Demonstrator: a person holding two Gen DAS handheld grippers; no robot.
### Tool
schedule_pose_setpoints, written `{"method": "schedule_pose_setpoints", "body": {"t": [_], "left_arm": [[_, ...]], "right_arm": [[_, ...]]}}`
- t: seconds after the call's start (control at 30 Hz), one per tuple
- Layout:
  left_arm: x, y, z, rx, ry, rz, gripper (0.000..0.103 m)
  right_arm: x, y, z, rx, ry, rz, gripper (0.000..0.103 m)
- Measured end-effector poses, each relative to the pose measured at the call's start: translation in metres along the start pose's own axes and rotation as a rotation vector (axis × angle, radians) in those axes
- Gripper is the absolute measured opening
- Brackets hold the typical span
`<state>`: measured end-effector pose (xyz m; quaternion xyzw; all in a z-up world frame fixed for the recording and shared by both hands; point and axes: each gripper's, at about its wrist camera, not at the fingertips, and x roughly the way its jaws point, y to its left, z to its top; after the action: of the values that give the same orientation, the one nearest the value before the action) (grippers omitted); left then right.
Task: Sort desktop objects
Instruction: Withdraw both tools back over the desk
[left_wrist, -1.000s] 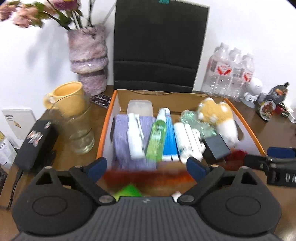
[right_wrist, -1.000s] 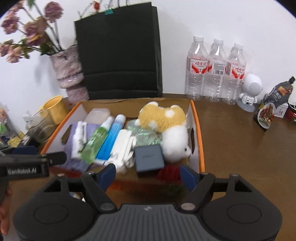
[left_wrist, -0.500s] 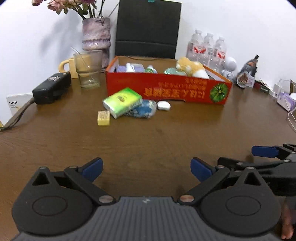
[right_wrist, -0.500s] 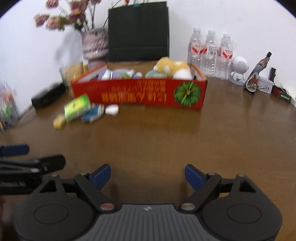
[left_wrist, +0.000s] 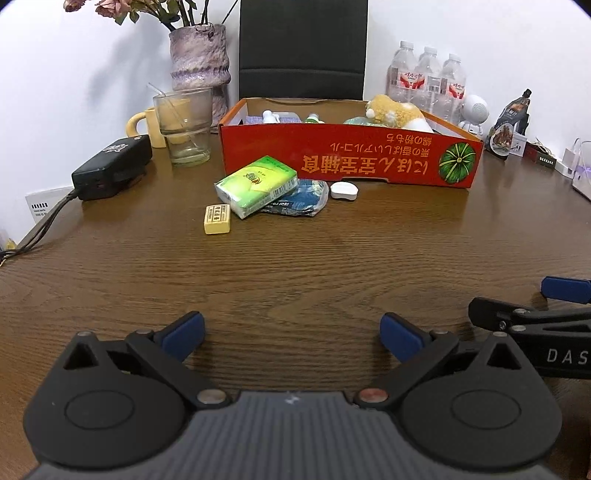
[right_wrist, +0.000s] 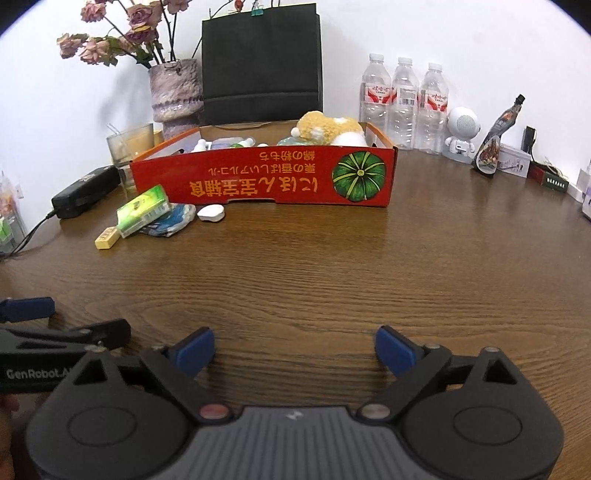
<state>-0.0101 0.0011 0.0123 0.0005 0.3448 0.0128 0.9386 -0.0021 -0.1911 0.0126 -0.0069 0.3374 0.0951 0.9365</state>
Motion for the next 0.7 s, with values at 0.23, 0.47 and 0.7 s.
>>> {"method": "schedule_pose_setpoints", "body": {"t": [0.23,0.47,0.7], "left_arm": [[0.0001,-0.0010,0.0006,-0.001,0.002,0.007,0.103],[0.0003,-0.0015,0.0008,-0.002,0.002,0.007,0.103],[0.0005,-0.0016,0.0008,-0.003,0.002,0.007,0.103]], "right_arm": [[0.0032,0.0005,0.0007,0.002,0.012,-0.032,0.103],[0.0042,0.0012,0.0006,-0.002,0.015,-0.042,0.103],[0.0038,0.0007,0.0008,-0.002,0.015,-0.041,0.103]]}}
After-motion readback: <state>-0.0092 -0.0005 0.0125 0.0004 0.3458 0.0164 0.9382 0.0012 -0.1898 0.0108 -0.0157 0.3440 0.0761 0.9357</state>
